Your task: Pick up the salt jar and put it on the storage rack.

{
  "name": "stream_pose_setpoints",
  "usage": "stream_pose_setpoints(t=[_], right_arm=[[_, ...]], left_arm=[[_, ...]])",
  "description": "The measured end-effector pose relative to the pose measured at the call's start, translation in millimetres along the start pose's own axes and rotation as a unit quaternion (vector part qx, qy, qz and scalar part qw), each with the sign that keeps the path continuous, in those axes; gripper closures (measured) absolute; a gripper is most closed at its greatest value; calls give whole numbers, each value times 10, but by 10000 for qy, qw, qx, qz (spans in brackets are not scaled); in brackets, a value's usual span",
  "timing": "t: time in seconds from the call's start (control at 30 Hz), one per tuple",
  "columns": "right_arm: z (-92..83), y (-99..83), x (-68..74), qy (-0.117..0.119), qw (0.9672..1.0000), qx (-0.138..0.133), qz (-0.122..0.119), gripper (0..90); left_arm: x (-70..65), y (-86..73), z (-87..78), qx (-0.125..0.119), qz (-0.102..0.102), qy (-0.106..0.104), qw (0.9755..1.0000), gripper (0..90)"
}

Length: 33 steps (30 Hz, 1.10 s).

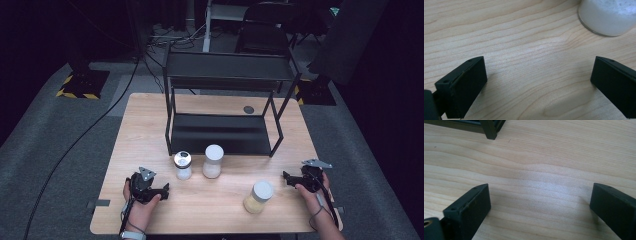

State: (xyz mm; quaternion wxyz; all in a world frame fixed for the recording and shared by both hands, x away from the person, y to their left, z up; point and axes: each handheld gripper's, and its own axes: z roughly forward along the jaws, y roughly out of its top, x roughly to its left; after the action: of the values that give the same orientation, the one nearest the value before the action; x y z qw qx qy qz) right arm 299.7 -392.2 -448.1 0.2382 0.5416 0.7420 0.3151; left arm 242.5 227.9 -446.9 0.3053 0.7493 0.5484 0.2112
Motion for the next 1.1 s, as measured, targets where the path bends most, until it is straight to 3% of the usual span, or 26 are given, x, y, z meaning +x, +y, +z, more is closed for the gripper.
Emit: stream_pose_setpoints(t=[0.33, 0.47, 0.77, 0.93, 1.1], right_arm=[[0, 0, -1, 2, 10000, 0, -2, 27], [1, 0, -1, 1, 10000, -1, -1, 27], [1, 0, 0, 0, 10000, -1, -3, 27], [1, 0, 0, 0, 10000, -1, -3, 27], [0, 0, 0, 0, 10000, 1, 0, 27]], left_arm=[[10, -1, -12, 17, 30, -49, 10000, 6], [56, 19, -42, -34, -141, -222, 9996, 41], [-27, 112, -217, -505, -70, -265, 9983, 33], [-76, 176, -282, -655, 56, -321, 9973, 46], [-84, 206, -336, -812, 11, -360, 9961, 46]])
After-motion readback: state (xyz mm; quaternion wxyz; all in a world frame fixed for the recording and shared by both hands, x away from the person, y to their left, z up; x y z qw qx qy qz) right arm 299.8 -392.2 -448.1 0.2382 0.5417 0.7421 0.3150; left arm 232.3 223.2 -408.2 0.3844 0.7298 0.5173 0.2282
